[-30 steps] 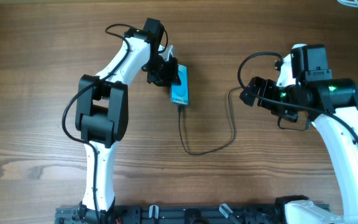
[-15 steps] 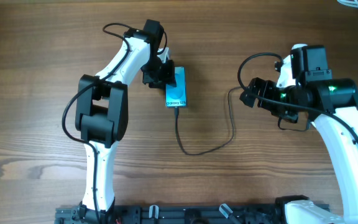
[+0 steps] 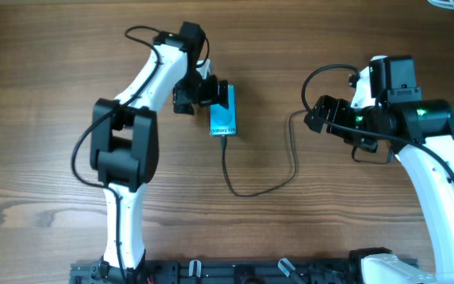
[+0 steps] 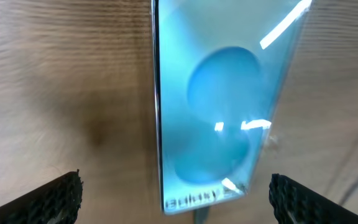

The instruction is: Plug charger to phone and switch on socket

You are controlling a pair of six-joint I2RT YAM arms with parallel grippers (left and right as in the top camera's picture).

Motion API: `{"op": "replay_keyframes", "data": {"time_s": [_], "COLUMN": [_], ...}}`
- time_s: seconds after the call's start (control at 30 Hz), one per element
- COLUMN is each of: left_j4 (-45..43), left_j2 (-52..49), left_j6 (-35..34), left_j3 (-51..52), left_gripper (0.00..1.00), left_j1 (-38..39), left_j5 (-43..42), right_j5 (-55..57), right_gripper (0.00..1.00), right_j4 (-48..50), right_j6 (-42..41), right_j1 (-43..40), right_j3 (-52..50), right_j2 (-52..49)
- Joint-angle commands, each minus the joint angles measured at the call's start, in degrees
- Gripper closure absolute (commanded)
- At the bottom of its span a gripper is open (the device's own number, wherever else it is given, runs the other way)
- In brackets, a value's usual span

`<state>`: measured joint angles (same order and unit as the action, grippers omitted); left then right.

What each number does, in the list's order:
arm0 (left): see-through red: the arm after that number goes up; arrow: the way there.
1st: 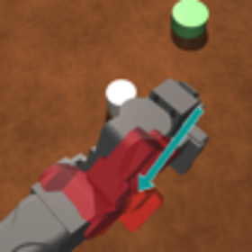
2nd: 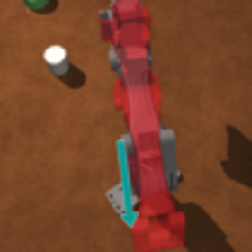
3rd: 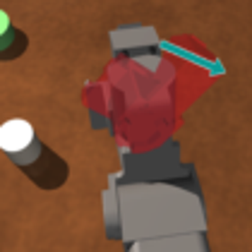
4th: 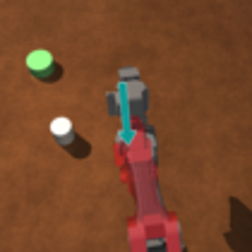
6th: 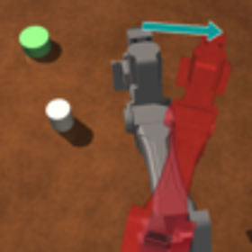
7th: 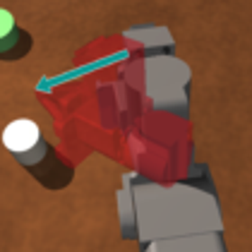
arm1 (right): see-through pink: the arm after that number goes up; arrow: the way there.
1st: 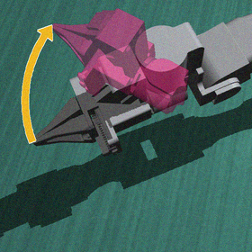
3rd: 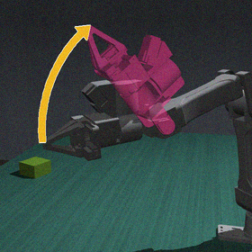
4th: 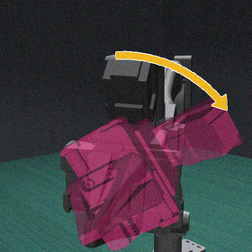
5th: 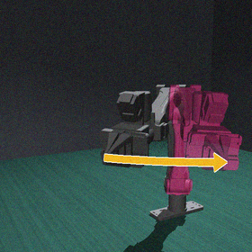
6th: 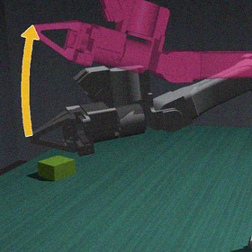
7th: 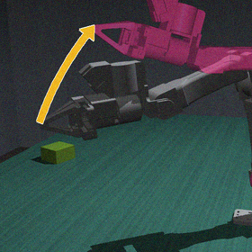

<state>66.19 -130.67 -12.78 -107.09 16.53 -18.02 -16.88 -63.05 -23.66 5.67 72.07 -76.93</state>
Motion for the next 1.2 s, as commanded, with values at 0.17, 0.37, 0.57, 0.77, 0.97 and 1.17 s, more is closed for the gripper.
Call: {"op": "replay_keyframes", "data": {"time_s": [0.17,0.37,0.57,0.77,0.97,1.17], "left_j4": [0.8,0.9,0.9,0.9,0.9,0.9], "left_j2": [26.9,33.4,33.4,33.4,33.4,33.4], "left_j6": [0.3,0.3,0.3,0.3,0.3,0.3], "left_j3": [-3.8,-3.8,-3.8,-3.8,-3.8,-3.8], "left_gripper": [0.0,0.0,0.0,0.0,0.0,0.0], "left_j1": [-0.9,-0.9,-0.9,-0.9,-0.9,-0.9], "left_j5": [6.2,6.4,6.4,6.4,6.4,6.4], "right_j5": [3.4,5.2,5.0,8.0,11.2,21.3], "right_gripper": [0.0,0.0,0.0,0.0,0.0,0.0], "right_j4": [2.9,7.2,5.2,2.1,4.3,8.8], "right_j6": [0.9,-0.9,2.8,4.0,4.1,4.0], "right_j1": [-1.5,-11.3,-25.9,-32.4,-35.3,-35.8], "right_j3": [-0.4,0.7,6.0,16.9,19.2,19.2], "right_j2": [-0.5,-0.5,-1.6,-12.7,-26.5,-35.3]}}
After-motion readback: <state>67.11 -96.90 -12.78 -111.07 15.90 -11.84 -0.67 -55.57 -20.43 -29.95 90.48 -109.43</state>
